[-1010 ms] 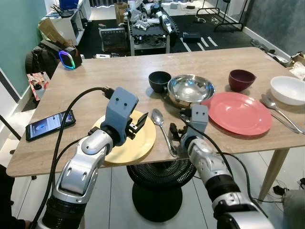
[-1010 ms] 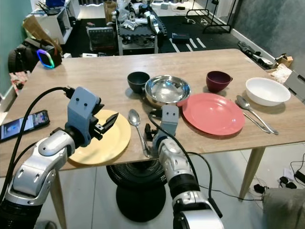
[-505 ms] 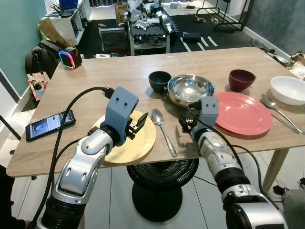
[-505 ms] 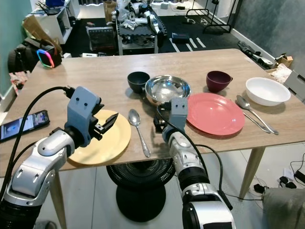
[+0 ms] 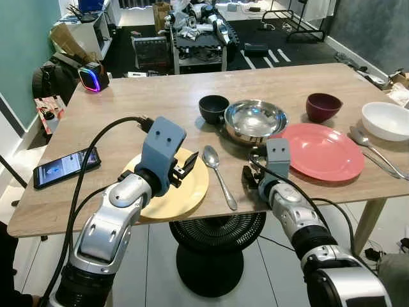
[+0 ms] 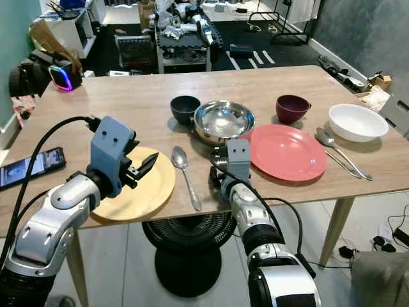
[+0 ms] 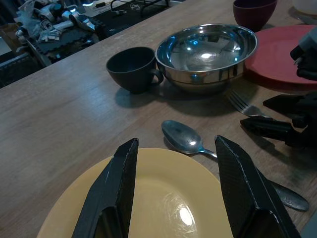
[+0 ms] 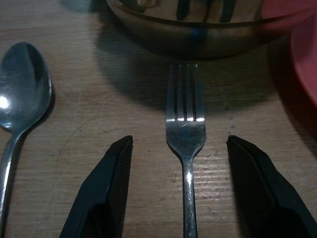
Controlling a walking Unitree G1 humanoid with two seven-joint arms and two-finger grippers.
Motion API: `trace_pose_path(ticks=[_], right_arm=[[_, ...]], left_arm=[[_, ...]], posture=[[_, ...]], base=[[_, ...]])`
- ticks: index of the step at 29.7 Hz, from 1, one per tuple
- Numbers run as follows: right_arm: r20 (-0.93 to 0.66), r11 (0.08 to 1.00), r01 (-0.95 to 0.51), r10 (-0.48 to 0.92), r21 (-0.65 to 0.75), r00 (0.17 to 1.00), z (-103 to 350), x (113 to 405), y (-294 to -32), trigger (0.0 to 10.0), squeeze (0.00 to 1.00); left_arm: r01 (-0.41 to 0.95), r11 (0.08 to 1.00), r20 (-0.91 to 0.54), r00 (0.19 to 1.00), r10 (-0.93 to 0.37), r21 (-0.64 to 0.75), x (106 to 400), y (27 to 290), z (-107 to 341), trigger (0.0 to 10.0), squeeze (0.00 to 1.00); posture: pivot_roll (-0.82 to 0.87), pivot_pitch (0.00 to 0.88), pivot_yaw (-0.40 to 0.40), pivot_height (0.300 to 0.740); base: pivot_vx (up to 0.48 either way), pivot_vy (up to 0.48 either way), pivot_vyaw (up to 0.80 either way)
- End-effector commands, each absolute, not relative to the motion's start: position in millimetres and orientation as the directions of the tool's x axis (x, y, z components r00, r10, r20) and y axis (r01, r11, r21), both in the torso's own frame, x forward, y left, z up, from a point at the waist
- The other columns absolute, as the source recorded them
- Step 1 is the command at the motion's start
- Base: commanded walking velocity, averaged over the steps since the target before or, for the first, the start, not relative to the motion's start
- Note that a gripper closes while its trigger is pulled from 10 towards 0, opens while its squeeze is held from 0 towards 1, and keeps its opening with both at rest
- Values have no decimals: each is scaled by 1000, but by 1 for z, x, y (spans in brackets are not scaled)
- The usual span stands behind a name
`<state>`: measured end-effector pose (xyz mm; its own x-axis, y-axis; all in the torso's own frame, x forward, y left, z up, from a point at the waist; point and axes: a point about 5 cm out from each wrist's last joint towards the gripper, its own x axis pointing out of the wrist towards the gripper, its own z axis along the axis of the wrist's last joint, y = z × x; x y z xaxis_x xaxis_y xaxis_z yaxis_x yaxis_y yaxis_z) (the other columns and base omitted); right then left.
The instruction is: Setting the table
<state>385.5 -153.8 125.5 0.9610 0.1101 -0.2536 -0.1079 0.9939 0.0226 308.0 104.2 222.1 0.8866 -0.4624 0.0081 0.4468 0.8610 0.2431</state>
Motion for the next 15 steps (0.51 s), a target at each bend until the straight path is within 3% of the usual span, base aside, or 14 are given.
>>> trace_pose_path(ticks=[1, 5, 6, 8, 9, 10, 15], right_arm=[[-360, 991, -119, 136, 69, 923, 100, 374, -155, 10000, 0], [-397, 985, -147, 169, 86, 902, 88, 367, -159, 10000, 0], [-408, 985, -149, 171, 85, 897, 85, 364, -160, 7490, 0], [-414, 985, -149, 171, 84, 894, 83, 363, -160, 7490, 0], [-424, 985, -146, 170, 89, 890, 80, 361, -161, 2902, 0], [-440, 985, -143, 169, 92, 882, 74, 359, -159, 0, 0], [-440, 988, -146, 149, 41, 885, 74, 358, -157, 0, 0]], left_arm=[[442, 863, -10, 891, -453, 245, 307, 106, 219, 10000, 0], [442, 864, -10, 891, -453, 241, 307, 105, 219, 10000, 0], [442, 865, -10, 892, -453, 240, 307, 105, 218, 10000, 0], [441, 865, -11, 892, -452, 239, 308, 105, 218, 10000, 0], [442, 865, -11, 892, -452, 238, 308, 105, 218, 10000, 0], [442, 865, -11, 892, -453, 236, 308, 105, 218, 10000, 0], [441, 866, -7, 892, -452, 237, 309, 105, 219, 10000, 0]], posture=[[75, 55, 82, 740], [74, 56, 79, 740], [74, 56, 79, 740], [74, 56, 79, 740], [66, 55, 79, 740], [67, 54, 80, 740], [69, 49, 80, 740]], base=[[0, 0, 0], [0, 0, 0], [0, 0, 0], [0, 0, 0], [0, 0, 0], [0, 0, 0], [0, 0, 0]])
